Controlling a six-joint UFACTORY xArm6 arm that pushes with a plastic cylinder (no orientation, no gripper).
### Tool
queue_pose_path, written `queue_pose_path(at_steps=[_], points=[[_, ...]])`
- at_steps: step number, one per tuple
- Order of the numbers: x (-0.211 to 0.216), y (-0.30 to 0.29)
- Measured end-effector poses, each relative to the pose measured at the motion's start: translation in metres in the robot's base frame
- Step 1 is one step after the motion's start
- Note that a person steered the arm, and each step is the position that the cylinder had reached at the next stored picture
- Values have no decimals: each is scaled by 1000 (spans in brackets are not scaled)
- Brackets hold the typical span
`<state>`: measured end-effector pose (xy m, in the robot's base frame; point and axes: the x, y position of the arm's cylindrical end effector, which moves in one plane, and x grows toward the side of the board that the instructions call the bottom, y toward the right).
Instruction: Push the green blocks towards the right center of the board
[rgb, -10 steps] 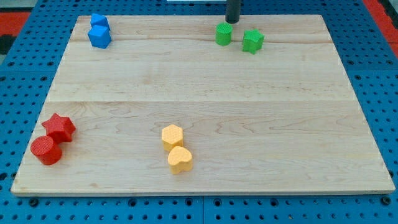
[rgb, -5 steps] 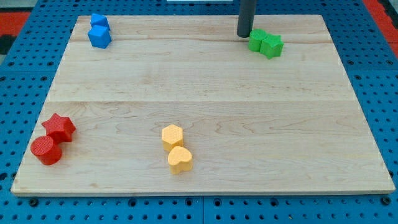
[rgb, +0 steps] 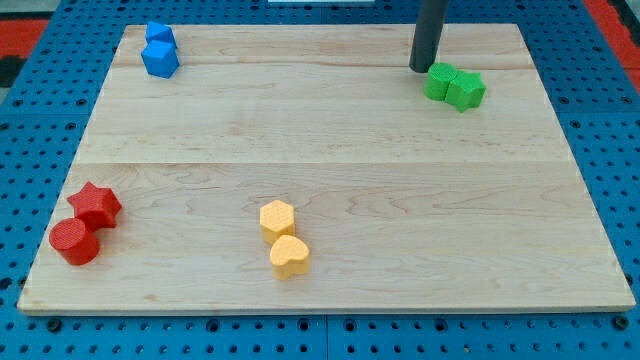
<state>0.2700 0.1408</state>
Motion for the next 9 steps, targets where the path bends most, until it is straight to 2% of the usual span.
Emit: queue_pose_path(at_steps=[1,4,6,7,8,9], points=[[-1,25],[43,31],[30,42],[23,75],[46,80],[66,59]])
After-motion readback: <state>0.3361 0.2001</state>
